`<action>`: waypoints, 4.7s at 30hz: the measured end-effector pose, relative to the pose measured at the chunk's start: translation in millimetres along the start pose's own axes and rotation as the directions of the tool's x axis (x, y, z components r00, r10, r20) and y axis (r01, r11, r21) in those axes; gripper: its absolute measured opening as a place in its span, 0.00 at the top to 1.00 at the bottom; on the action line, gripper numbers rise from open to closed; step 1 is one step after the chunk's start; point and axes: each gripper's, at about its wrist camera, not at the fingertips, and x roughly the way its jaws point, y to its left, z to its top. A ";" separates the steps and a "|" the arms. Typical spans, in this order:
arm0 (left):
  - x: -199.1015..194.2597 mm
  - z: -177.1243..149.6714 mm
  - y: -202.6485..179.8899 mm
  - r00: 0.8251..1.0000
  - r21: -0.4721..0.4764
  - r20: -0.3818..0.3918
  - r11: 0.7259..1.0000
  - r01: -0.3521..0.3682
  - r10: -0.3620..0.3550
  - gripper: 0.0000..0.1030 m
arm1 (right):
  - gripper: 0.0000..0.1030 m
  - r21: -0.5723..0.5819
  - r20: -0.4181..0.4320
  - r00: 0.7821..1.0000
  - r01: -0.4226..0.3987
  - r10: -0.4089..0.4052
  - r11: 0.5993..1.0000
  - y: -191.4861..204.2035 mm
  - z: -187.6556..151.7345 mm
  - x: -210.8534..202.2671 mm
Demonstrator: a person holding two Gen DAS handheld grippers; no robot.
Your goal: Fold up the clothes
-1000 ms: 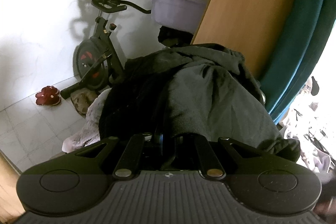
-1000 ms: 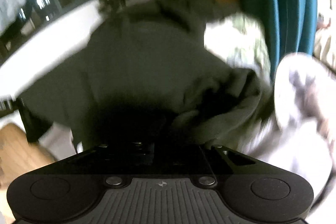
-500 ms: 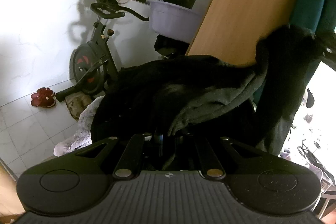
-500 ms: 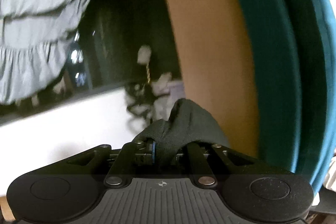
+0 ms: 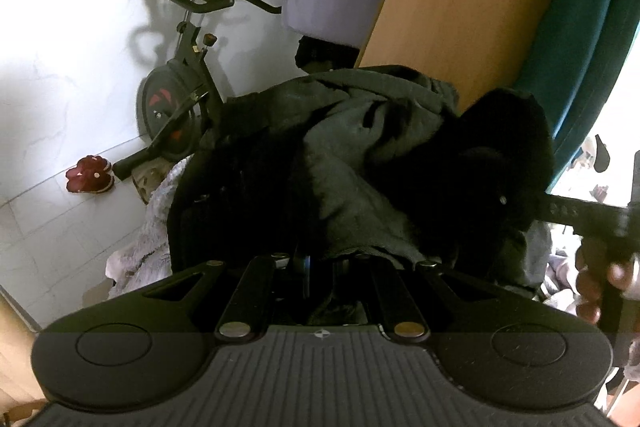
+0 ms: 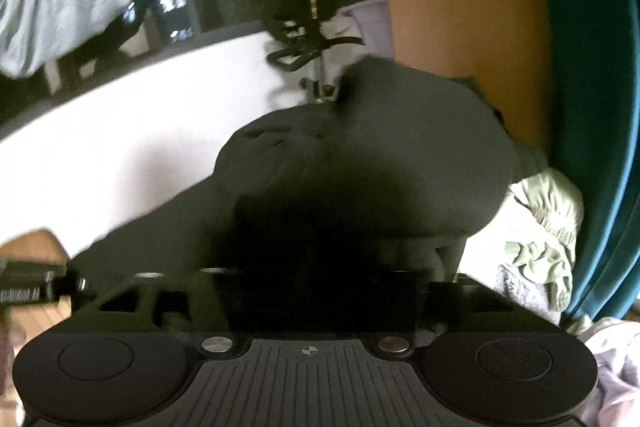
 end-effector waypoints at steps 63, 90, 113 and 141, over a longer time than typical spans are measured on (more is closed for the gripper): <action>28.5 11.6 37.3 0.984 -0.071 -0.094 0.987 0.145 -0.151 0.34 | 0.80 0.267 -0.185 0.955 -0.179 0.233 0.947 56.5 41.1 96.0; 67.2 10.8 -5.1 0.972 0.024 -0.222 0.996 0.085 -0.078 0.81 | 0.29 0.228 -0.167 0.950 -0.224 0.264 0.948 50.3 30.6 63.2; 24.5 48.6 37.3 1.000 -0.134 0.010 0.991 0.025 -0.023 0.84 | 0.79 0.135 -0.034 0.996 -0.073 0.078 0.988 17.1 -10.3 5.9; 84.2 26.9 -50.3 0.994 0.322 -0.096 0.943 0.078 -0.049 0.17 | 0.92 0.153 -0.093 0.987 -0.118 0.133 0.981 14.1 36.4 106.6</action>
